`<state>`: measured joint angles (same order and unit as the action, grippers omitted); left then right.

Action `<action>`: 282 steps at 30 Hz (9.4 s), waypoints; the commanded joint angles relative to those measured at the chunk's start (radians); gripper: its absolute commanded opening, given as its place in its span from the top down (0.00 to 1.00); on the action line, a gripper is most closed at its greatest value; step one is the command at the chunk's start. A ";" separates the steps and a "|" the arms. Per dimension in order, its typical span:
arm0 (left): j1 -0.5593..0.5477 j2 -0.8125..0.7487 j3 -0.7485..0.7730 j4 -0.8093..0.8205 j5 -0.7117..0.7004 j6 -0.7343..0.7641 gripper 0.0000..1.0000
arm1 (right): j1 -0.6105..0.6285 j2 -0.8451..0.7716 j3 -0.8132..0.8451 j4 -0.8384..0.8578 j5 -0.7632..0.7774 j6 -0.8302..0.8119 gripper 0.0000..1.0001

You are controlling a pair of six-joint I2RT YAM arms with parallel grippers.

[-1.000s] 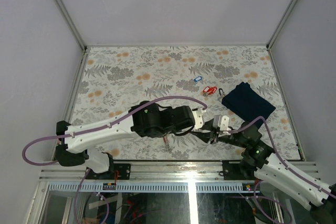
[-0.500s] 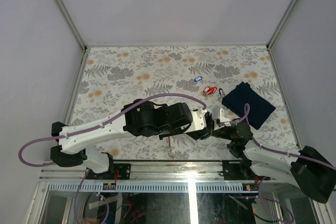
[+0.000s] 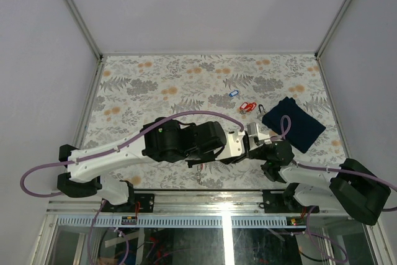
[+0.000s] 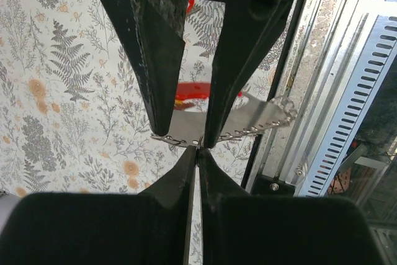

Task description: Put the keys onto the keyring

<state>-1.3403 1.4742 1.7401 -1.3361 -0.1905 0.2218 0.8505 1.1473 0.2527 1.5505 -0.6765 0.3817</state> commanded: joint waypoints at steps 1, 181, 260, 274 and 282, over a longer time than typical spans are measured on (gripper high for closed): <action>-0.005 -0.025 0.043 0.026 0.005 0.020 1.00 | 0.029 0.020 0.038 0.119 -0.022 -0.014 0.62; -0.024 -0.402 -0.182 0.689 0.189 0.000 1.00 | 0.082 -0.413 0.316 -0.635 -0.015 -0.359 0.77; 0.403 0.049 -1.046 1.312 0.155 -0.680 0.53 | -0.315 0.120 -0.004 -1.054 0.222 0.374 0.47; 0.405 0.058 -1.099 1.284 0.098 -0.698 0.59 | -0.274 0.201 -0.034 -0.726 0.070 0.532 0.59; 0.418 0.007 -1.139 1.254 0.080 -0.720 0.55 | -0.210 0.220 -0.045 -0.642 0.107 0.566 0.65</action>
<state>-0.9344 1.4826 0.6353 -0.0322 -0.0723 -0.4801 0.6231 1.3872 0.2153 0.7902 -0.5884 0.9173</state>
